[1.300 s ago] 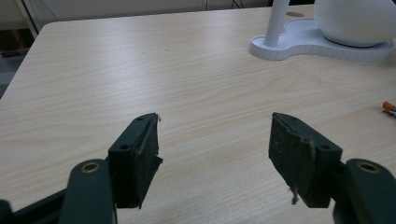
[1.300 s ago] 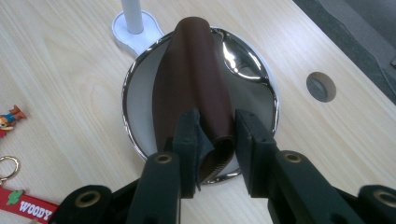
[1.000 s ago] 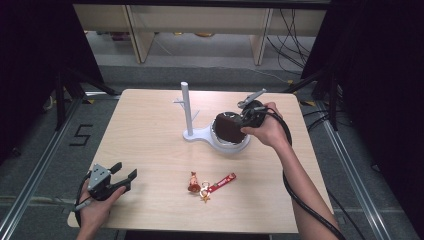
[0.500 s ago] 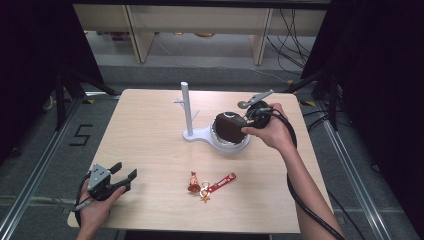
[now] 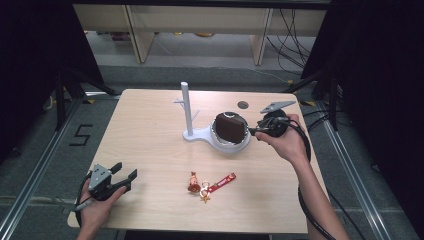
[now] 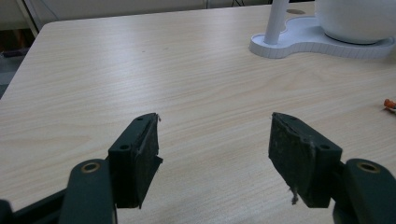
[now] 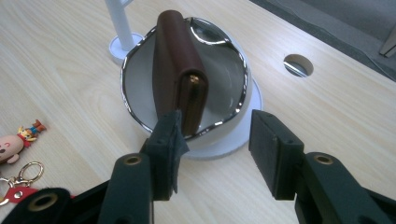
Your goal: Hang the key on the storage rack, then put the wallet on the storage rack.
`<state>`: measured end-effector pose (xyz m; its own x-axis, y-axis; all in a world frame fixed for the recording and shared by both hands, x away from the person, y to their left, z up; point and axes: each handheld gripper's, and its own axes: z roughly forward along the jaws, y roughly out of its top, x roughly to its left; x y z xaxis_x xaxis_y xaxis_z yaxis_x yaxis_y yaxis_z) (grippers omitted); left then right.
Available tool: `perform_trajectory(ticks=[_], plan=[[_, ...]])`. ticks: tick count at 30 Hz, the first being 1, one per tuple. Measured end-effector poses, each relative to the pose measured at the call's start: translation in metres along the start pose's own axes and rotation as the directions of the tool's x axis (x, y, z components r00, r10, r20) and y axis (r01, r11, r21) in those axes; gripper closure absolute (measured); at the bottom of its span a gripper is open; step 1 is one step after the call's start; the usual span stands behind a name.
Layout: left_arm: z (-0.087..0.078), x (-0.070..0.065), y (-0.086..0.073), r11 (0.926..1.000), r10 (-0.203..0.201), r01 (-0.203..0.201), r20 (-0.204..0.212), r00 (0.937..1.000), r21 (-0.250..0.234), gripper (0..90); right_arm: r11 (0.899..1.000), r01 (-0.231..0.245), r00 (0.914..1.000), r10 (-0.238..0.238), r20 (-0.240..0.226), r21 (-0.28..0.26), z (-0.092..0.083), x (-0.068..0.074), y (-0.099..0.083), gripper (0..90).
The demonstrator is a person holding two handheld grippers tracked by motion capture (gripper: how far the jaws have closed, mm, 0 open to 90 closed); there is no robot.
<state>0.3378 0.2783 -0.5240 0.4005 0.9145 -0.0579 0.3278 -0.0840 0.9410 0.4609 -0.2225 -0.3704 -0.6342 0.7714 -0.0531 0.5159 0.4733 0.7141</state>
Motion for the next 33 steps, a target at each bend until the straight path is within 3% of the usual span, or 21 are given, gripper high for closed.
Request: perform_trajectory(ticks=[3, 4, 7, 8, 10, 12, 13, 15, 18, 22, 25, 28, 29, 30, 31, 32, 33], plan=[[0.000, 0.000, 0.000, 1.0000, -0.001, 0.001, 0.000, 1.0000, 0.001, 32.8, 1.000, -0.019, 0.9998, 0.019, 0.000, 0.007, -0.006, -0.003, -0.007, 55.7], [0.000, 0.000, 0.000, 1.0000, 0.000, 0.000, 0.002, 1.0000, 0.001, 32.8, 0.999, -0.048, 0.9988, 0.048, 0.002, 0.002, -0.007, -0.002, -0.010, 55.7], [0.000, 0.000, 0.000, 1.0000, 0.000, 0.000, 0.002, 1.0000, -0.001, 32.8, 0.999, -0.047, 0.9989, 0.047, 0.006, -0.004, -0.009, -0.004, -0.015, 55.7], [0.000, 0.000, 0.000, 1.0000, 0.002, -0.002, 0.001, 1.0000, 0.002, 32.8, 0.997, -0.076, 0.9971, 0.076, 0.002, 0.001, -0.011, -0.003, -0.022, 55.7], [-0.001, -0.001, 0.000, 0.9999, 0.007, -0.007, -0.004, 1.0000, 0.015, 32.8, 0.998, -0.065, 0.9979, 0.065, 0.003, -0.011, -0.011, -0.005, -0.028, 55.7], [0.000, -0.001, 0.000, 0.9999, 0.007, -0.007, 0.003, 1.0000, 0.007, 32.8, 0.996, -0.088, 0.9961, 0.088, 0.004, 0.004, -0.012, -0.004, -0.034, 55.6], [0.001, -0.001, 0.000, 1.0000, 0.006, -0.006, 0.009, 0.9999, 0.001, 32.8, 0.998, -0.069, 0.9976, 0.069, 0.000, -0.010, -0.011, -0.006, -0.038, 55.6], [0.001, -0.001, 0.000, 1.0000, 0.004, -0.004, 0.016, 0.9999, 0.000, 32.8, 0.996, -0.092, 0.9958, 0.092, 0.001, -0.007, -0.011, -0.005, -0.045, 55.1], [0.002, -0.006, 0.004, 1.0000, 0.001, -0.001, 0.053, 0.9986, 0.003, 33.3, 0.993, -0.115, 0.9932, 0.115, -0.015, -0.011, -0.010, -0.005, -0.057, 54.2], [0.003, -0.017, 0.015, 0.9988, 0.047, -0.048, 0.100, 0.9939, 0.009, 33.3, 0.986, -0.165, 0.9863, 0.165, -0.005, 0.008, -0.012, -0.005, -0.070, 53.5], [0.011, -0.032, 0.035, 0.9925, 0.116, -0.121, 0.192, 0.9745, 0.016, 33.7, 0.980, -0.199, 0.9796, 0.199, -0.023, 0.025, -0.006, -0.007, -0.088, 53.0], [0.015, -0.049, 0.053, 0.9844, 0.143, -0.165, 0.266, 0.9533, 0.061, 34.4, 0.974, -0.218, 0.9757, 0.219, -0.006, 0.057, -0.002, -0.005, -0.098, 52.5], [0.017, -0.055, 0.059, 0.9795, 0.161, -0.189, 0.295, 0.9419, 0.069, 34.5, 0.977, -0.207, 0.9781, 0.208, -0.009, 0.045, -0.001, -0.007, -0.100, 52.3], [0.020, -0.061, 0.064, 0.9754, 0.170, -0.207, 0.335, 0.9266, 0.076, 34.5, 0.971, -0.223, 0.9746, 0.224, -0.005, 0.082, -0.003, -0.006, -0.100, 52.0], [0.022, -0.068, 0.070, 0.9690, 0.179, -0.227, 0.362, 0.9148, 0.096, 34.5, 0.973, -0.220, 0.9752, 0.221, -0.010, 0.062, -0.001, -0.006, -0.103, 51.8], [0.025, -0.074, 0.074, 0.9629, 0.184, -0.246, 0.393, 0.9008, 0.112, 34.6, 0.977, -0.202, 0.9768, 0.206, -0.058, 0.070, -0.001, -0.008, -0.104, 51.5], [0.029, -0.081, 0.079, 0.9560, 0.195, -0.268, 0.428, 0.8827, 0.118, 35.1, 0.976, -0.204, 0.9758, 0.210, -0.063, 0.081, -0.001, -0.007, -0.105, 51.4]])
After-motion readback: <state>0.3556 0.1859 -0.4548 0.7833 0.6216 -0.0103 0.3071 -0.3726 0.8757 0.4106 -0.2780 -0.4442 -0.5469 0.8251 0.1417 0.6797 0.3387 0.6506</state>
